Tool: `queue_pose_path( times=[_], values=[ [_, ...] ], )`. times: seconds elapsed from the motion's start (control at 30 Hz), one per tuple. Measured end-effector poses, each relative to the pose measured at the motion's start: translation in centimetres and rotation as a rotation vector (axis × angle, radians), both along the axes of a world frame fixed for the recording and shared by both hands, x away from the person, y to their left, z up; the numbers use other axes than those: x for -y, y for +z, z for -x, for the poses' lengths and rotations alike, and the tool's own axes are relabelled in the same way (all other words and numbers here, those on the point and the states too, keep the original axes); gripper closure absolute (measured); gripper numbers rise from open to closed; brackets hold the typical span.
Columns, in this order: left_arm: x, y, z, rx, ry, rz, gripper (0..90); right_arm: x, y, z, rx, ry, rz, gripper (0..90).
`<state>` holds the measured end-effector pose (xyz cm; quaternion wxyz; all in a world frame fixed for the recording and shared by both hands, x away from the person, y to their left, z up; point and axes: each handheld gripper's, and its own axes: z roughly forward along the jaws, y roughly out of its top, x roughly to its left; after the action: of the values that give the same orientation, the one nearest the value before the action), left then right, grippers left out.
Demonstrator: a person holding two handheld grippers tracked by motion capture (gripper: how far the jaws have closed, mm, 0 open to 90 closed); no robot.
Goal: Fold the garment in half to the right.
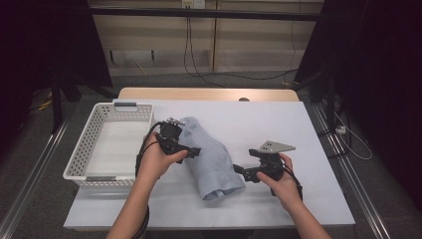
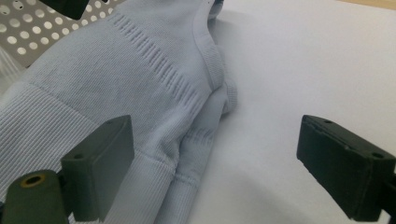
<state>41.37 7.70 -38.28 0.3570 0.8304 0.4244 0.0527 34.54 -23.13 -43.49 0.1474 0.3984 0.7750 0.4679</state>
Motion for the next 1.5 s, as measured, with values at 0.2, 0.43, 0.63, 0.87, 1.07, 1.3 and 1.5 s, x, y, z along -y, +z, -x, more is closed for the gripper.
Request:
queue_pose_path(
  times=[0.2,0.43,0.63,0.87,1.07,1.3,1.5],
  values=[
    [0.2,-0.3,0.1,-0.005,0.004,-0.007,7.8,0.1,0.0,-0.1,0.006,-0.006,-0.002,10.6],
    [0.2,-1.0,0.8,0.001,0.022,-0.007,7.0,0.2,0.2,-0.1,0.012,-0.009,-0.004,10.6],
    [0.1,-1.5,1.0,0.001,0.037,-0.005,6.4,0.1,0.3,-0.1,0.016,-0.01,-0.002,10.6],
    [0.2,-2.4,1.1,-0.009,0.042,-0.024,6.4,0.0,0.4,-0.1,0.025,-0.008,0.003,10.6],
    [-0.2,-3.2,1.0,-0.03,0.053,-0.03,6.1,-0.2,0.4,0.0,0.025,0.0,0.009,10.6],
    [-0.5,-4.0,1.0,-0.058,0.076,-0.027,7.1,-0.3,0.5,0.0,0.029,0.008,0.007,10.6],
    [-0.7,-4.4,1.0,-0.068,0.095,-0.005,8.5,-0.3,0.5,0.1,0.028,0.014,0.008,10.7]
  ],
)
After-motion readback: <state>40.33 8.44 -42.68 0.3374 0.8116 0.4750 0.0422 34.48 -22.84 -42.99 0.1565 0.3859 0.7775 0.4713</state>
